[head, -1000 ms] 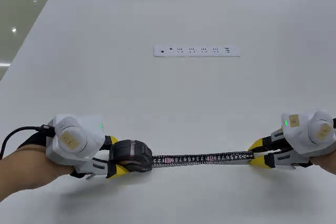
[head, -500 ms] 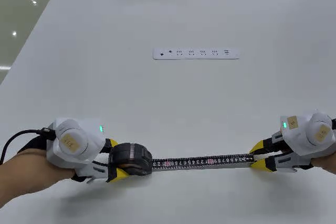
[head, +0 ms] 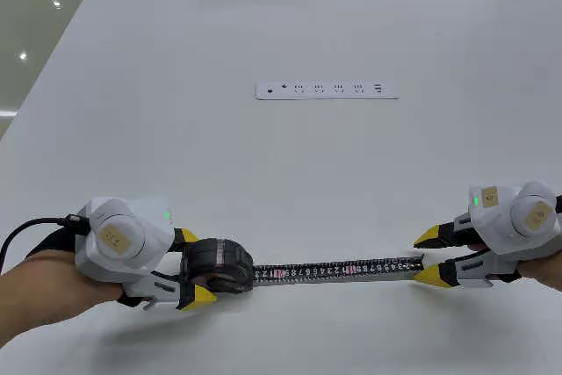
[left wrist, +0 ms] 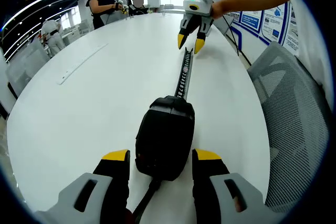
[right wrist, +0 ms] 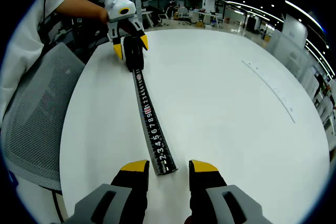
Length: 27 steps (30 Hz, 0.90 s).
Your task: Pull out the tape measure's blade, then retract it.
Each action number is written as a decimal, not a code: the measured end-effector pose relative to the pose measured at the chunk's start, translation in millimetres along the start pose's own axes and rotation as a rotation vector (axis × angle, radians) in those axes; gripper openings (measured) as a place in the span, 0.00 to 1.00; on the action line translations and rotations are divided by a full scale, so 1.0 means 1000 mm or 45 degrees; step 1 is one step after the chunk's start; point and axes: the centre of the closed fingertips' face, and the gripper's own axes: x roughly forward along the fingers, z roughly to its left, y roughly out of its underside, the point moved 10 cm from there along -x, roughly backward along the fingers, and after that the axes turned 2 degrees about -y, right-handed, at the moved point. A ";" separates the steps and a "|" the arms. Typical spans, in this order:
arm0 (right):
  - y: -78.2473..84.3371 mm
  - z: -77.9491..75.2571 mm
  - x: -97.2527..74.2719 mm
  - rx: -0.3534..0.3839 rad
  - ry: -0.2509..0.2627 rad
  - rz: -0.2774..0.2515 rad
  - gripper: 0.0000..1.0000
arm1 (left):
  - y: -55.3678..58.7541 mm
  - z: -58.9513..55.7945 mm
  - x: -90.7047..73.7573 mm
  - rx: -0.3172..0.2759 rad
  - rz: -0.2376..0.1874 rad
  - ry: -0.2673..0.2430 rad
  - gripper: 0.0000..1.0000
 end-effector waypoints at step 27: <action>-0.005 0.045 -0.026 0.221 0.232 -0.191 0.50 | 0.023 -0.037 -0.061 -0.348 -0.227 -0.298 0.56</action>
